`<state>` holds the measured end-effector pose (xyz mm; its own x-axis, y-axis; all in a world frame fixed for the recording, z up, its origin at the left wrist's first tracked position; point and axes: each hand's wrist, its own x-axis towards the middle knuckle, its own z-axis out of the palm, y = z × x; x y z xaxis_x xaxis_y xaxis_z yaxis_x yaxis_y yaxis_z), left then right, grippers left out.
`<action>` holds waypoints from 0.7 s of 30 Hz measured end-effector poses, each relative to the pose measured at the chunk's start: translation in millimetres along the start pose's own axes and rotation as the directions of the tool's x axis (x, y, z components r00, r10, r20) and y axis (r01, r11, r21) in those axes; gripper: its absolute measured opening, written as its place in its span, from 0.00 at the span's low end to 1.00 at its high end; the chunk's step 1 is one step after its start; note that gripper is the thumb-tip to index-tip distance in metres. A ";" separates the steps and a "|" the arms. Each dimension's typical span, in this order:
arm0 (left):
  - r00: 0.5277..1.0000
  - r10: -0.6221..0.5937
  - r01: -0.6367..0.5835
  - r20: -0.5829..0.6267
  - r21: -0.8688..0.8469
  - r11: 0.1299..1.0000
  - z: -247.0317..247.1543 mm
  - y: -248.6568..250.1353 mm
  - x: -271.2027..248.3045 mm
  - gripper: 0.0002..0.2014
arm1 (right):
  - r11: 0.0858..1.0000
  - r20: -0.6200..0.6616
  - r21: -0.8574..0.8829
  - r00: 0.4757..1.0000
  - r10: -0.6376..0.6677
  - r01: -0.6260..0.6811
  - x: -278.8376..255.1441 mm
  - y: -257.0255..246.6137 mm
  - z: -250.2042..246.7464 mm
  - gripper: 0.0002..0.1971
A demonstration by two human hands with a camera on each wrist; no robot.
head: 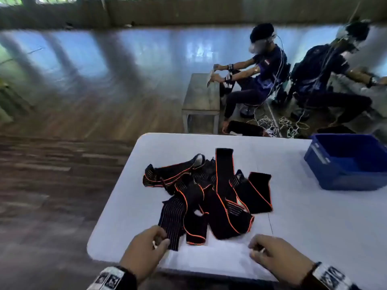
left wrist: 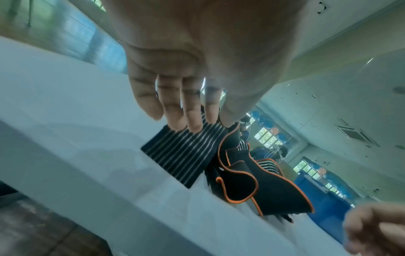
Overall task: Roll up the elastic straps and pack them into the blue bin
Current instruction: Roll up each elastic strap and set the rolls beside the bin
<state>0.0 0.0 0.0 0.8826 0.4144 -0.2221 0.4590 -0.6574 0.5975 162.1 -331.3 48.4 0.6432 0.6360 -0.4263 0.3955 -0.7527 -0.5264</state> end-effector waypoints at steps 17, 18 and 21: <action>0.997 -0.037 0.046 -0.070 0.131 0.990 28.5 0.9 16.7 0.20 | 0.992 -0.013 0.108 0.998 -0.068 0.070 52.0 -46.8 30.1 0.04; 0.995 -0.042 0.051 -0.090 0.100 0.994 25.3 0.7 17.5 0.16 | 0.991 -0.008 0.107 0.997 -0.074 0.074 53.3 -49.5 31.0 0.04; 0.980 -0.052 0.059 -0.194 0.026 0.998 11.2 0.9 18.8 0.06 | 0.988 0.005 0.089 0.992 -0.126 0.125 56.9 -61.8 34.9 0.05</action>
<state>18.1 0.1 -12.3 0.8207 0.5627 -0.0991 0.5125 -0.6483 0.5631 151.4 -242.7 31.0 0.5850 0.7267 -0.3600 0.4130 -0.6490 -0.6389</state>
